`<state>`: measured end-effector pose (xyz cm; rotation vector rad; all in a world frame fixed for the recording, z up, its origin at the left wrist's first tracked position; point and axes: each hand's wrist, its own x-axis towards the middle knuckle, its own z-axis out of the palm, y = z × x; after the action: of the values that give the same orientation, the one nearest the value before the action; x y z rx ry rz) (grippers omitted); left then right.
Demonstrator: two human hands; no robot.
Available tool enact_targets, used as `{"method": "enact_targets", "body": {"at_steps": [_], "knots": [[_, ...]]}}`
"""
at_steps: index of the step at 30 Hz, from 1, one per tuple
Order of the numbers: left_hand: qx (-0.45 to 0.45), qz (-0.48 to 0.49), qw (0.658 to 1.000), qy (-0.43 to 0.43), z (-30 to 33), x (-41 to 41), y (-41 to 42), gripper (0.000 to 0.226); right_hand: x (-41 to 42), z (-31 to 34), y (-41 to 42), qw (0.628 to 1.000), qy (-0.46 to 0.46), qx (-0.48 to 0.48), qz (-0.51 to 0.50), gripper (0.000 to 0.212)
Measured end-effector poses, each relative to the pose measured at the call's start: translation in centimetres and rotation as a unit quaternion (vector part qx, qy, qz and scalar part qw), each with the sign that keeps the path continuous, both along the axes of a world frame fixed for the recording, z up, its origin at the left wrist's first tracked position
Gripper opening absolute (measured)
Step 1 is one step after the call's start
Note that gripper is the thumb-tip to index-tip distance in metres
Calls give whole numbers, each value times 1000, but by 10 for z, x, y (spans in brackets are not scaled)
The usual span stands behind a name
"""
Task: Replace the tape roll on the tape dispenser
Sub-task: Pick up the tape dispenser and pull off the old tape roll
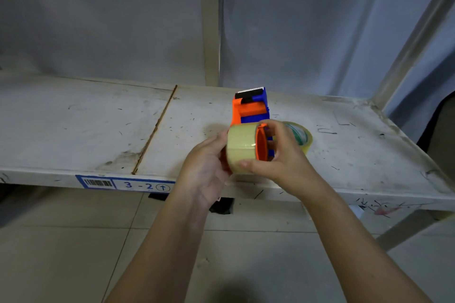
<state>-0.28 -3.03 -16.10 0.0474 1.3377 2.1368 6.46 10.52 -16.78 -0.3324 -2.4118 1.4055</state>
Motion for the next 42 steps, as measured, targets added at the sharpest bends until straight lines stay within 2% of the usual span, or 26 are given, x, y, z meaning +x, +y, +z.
{"method": "enact_targets", "body": {"at_steps": [2, 5, 10, 15, 18, 22, 25, 27, 31, 34, 42], "knots": [[-2, 5, 1000, 14, 0, 0, 0, 29, 4, 2, 3, 999, 12, -35, 19, 85], [-67, 41, 995, 62, 1, 3, 0, 27, 12, 5, 1, 998, 35, -40, 42, 81], [-175, 66, 973, 139, 4, 10, 0, 29, 21, 11, -9, 996, 54, 71, 26, 87], [-183, 55, 979, 64, 9, 0, -13, 25, 29, 20, -21, 977, 53, 195, 60, 91], [-174, 57, 981, 70, 11, 0, -15, 25, 31, 25, -23, 967, 47, 241, 67, 92], [-192, 68, 966, 159, 10, 9, -12, 30, 28, 26, -28, 981, -37, 192, -10, 98], [-203, 73, 958, 191, 9, 15, -10, 30, 27, 22, -27, 981, -44, 185, -25, 79], [-199, 100, 961, 165, 11, 16, -8, 29, 28, 24, -23, 978, -12, 208, -9, 78], [-143, 120, 982, 26, 12, 12, -3, 26, 35, 35, -18, 960, 59, 275, 5, 82], [-116, 111, 987, -32, 9, 10, 7, 25, 38, 42, -14, 965, 92, 245, -6, 81], [-104, 92, 981, -136, -6, -10, 28, 28, 42, 50, -8, 977, 94, 193, 18, 77]]}}
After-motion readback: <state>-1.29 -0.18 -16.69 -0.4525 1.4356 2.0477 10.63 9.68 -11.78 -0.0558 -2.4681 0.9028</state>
